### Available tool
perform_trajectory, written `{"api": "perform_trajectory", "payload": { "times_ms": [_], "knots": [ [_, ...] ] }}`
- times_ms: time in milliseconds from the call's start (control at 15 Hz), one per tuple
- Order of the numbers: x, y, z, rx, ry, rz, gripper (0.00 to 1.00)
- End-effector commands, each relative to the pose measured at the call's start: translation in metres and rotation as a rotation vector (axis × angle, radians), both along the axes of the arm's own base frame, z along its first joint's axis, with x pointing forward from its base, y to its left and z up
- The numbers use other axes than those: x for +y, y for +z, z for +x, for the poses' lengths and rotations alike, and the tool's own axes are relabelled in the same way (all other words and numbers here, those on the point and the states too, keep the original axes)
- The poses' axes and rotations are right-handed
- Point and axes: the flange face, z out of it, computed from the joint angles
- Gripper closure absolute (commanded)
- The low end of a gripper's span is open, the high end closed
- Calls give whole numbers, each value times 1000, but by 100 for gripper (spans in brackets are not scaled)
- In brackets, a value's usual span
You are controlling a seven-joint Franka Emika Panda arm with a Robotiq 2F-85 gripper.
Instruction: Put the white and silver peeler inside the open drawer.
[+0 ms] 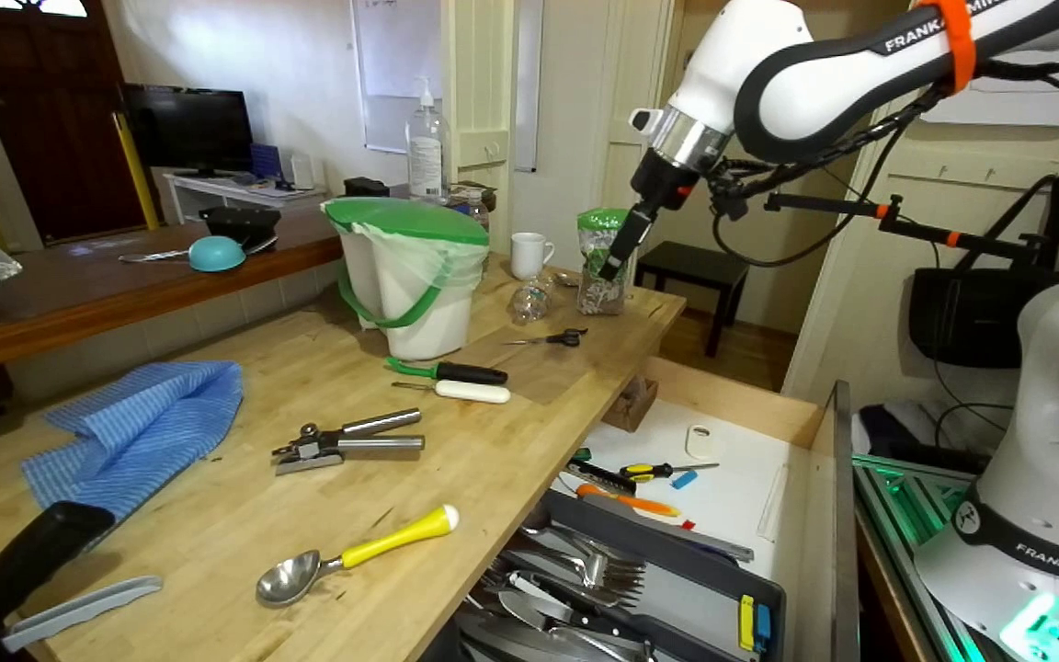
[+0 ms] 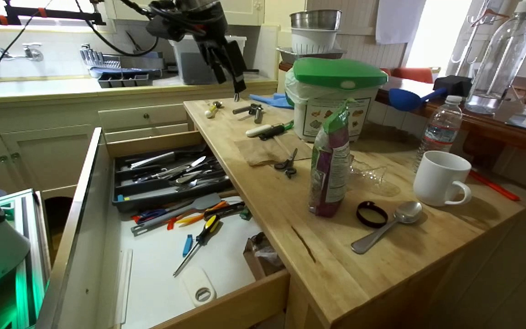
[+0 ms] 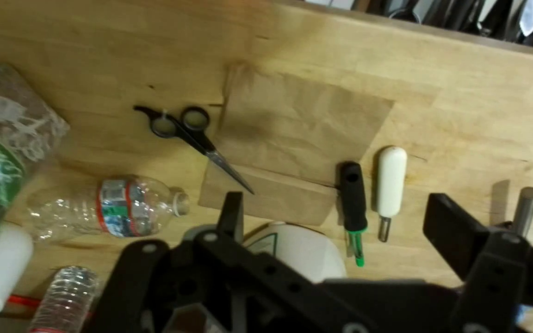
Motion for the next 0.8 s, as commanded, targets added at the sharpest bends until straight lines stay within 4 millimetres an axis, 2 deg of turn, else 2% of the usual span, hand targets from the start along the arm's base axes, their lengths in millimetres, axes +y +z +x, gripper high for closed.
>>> {"api": "perform_trajectory", "payload": {
  "times_ms": [0, 200, 400, 733],
  "knots": [
    [27, -9, 58, 7, 43, 25, 0],
    [45, -22, 92, 1, 63, 54, 0],
    [58, -41, 117, -13, 83, 67, 0],
    [87, -83, 143, -80, 134, 14, 0]
  ]
}}
